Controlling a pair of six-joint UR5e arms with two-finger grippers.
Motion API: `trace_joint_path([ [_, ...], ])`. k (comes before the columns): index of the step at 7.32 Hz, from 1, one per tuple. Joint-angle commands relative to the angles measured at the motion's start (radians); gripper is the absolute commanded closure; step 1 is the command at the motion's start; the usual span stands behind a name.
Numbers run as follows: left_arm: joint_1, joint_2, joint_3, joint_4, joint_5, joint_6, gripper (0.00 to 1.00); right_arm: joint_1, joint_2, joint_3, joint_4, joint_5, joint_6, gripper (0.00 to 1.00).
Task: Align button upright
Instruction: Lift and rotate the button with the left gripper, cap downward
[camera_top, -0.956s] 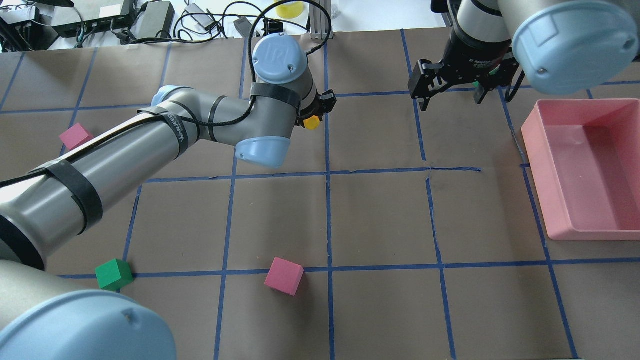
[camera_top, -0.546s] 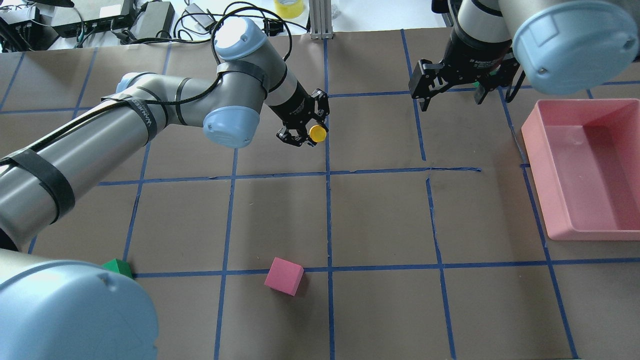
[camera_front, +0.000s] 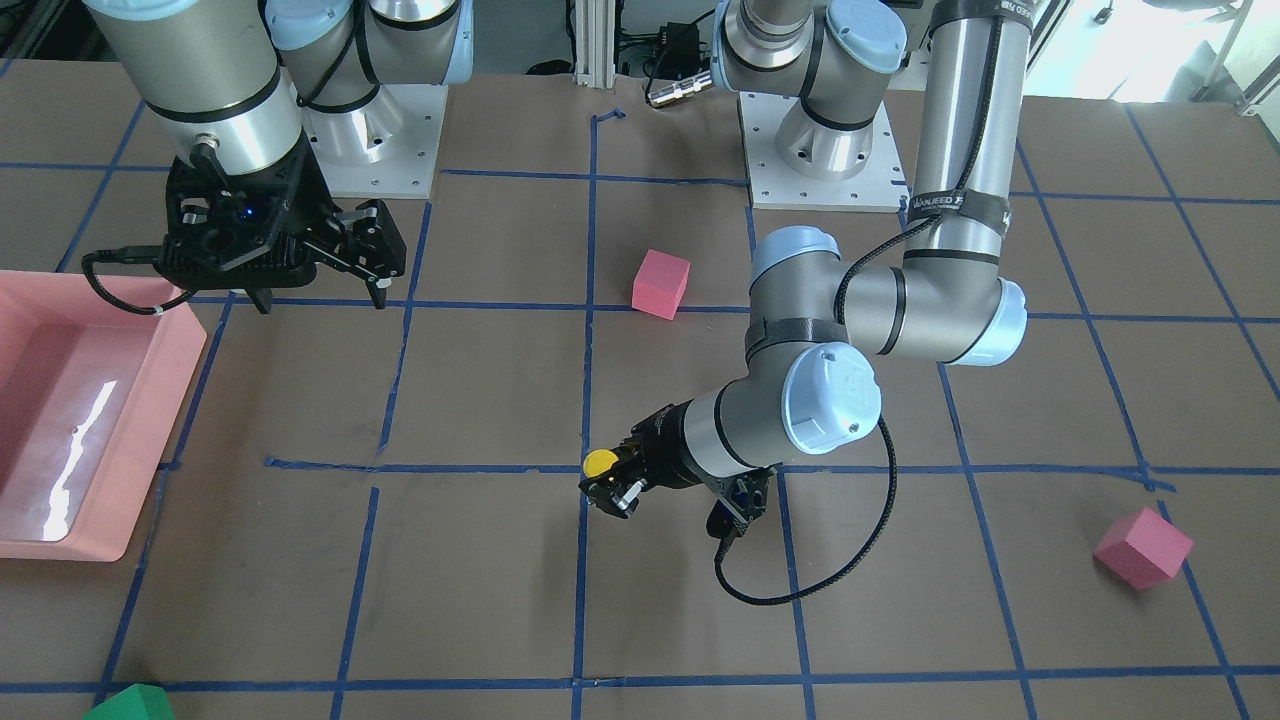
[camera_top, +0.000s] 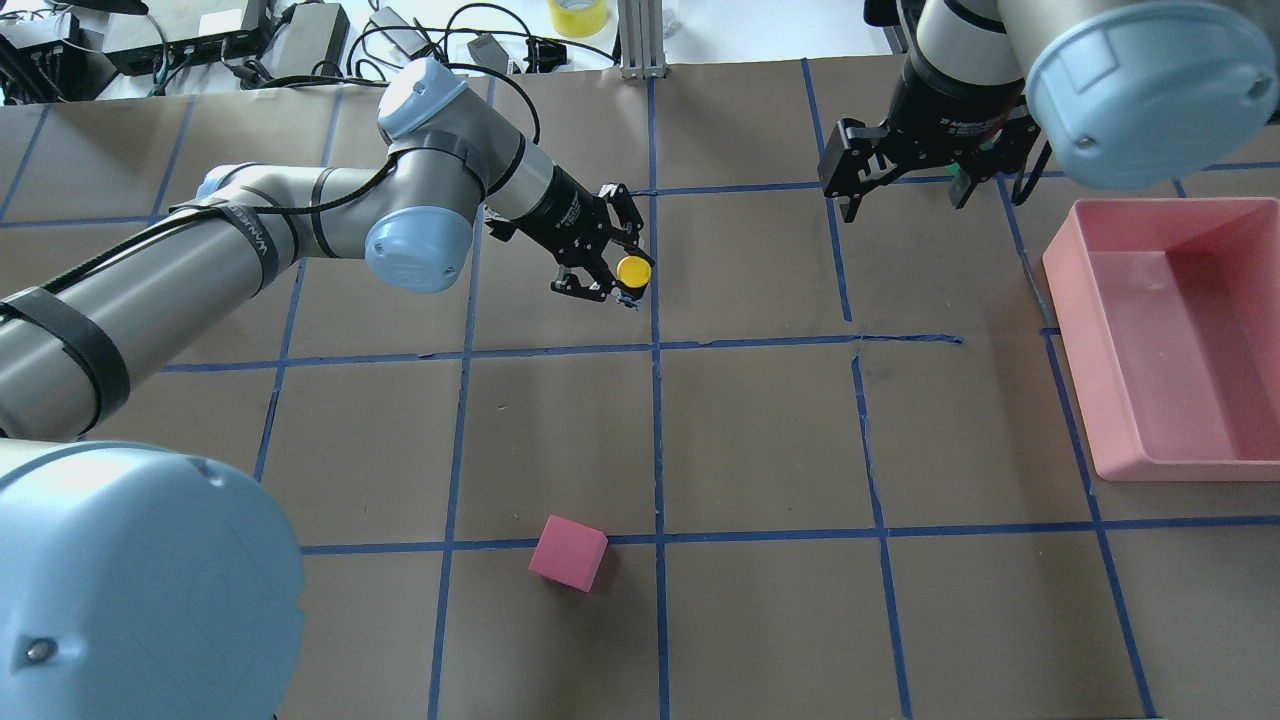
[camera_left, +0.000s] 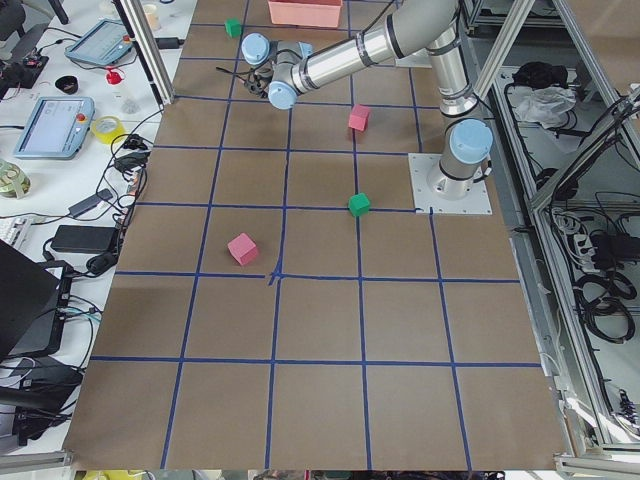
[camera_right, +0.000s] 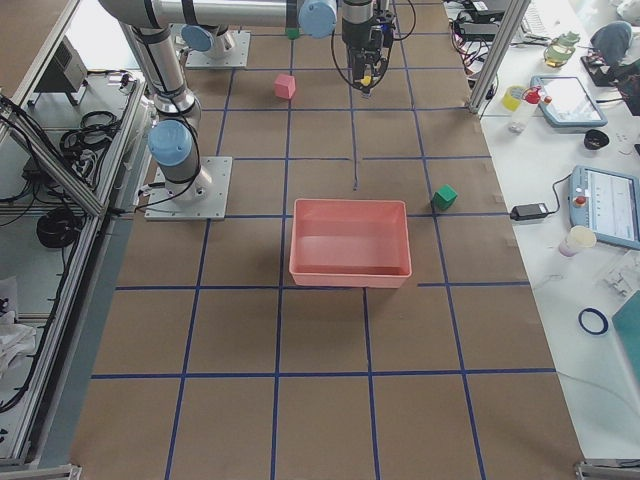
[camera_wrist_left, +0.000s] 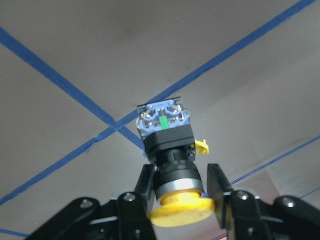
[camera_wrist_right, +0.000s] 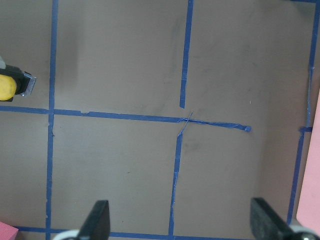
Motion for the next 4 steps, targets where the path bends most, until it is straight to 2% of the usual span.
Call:
trace_joint_path([
  [1, 0.003, -0.024, -0.051, -0.005, -0.022, 0.061, 0.82, 0.0, 0.001, 0.001, 0.001, 0.0, 0.0, 0.0],
  [2, 0.003, -0.039, -0.046, 0.0, -0.076, 0.046, 0.81, 0.0, 0.001, 0.001, 0.001, 0.002, 0.0, 0.0],
  [4, 0.003, -0.039, -0.045, 0.0, -0.092, 0.048, 0.8, 0.0, 0.001, 0.003, -0.001, 0.002, 0.0, 0.0],
])
